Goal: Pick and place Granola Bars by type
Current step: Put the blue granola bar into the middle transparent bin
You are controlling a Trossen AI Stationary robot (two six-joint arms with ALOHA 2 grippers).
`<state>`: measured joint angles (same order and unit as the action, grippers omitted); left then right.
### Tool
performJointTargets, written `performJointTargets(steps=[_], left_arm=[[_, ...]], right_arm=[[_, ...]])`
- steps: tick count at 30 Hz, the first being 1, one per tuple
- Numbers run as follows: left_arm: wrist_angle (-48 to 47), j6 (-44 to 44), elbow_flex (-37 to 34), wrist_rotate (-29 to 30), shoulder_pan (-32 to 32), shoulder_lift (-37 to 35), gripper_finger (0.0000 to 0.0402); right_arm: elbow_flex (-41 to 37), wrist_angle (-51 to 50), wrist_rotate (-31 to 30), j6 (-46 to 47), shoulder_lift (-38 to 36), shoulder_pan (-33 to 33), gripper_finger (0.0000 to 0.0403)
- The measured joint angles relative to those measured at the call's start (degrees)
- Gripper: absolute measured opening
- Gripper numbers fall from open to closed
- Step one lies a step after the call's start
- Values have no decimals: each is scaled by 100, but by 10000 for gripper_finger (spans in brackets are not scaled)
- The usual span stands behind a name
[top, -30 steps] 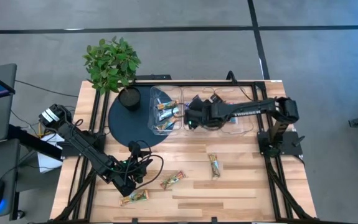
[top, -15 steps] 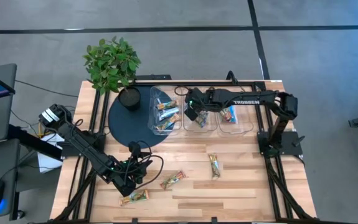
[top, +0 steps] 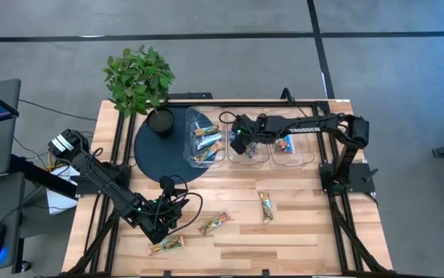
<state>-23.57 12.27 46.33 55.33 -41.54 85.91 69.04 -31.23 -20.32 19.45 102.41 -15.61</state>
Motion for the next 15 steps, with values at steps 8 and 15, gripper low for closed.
performJointTargets(steps=[8,15], left_arm=[[3,0,0,-1,0,0,174],[4,15,0,-23,1,0,174]], right_arm=[[0,2,485,108,0,-53,102],[0,3,509,255,0,-166,131]])
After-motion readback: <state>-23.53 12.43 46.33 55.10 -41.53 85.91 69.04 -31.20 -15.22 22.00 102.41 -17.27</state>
